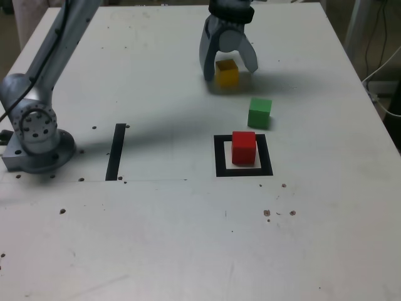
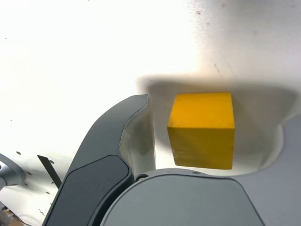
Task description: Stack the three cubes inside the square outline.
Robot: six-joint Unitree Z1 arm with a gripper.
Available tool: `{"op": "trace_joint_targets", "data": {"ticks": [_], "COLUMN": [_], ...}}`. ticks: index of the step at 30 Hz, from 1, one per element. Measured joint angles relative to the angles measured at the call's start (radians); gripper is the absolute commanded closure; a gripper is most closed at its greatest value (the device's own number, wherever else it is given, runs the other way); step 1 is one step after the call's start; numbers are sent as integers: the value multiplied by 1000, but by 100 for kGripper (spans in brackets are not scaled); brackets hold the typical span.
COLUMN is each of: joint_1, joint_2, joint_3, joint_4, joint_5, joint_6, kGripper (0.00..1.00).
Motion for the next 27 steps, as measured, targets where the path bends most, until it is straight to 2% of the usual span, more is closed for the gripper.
{"op": "trace_joint_targets", "data": {"ticks": [3,7,27], "joint_1": [0,0,-6], "joint_2": [0,4,6], "joint_3": [-1,-1,-2], "joint_4": [3,6,16], "joint_5": [0,-1,-3], "joint_6": [2,9,11], "kGripper": [63,72,72]}}
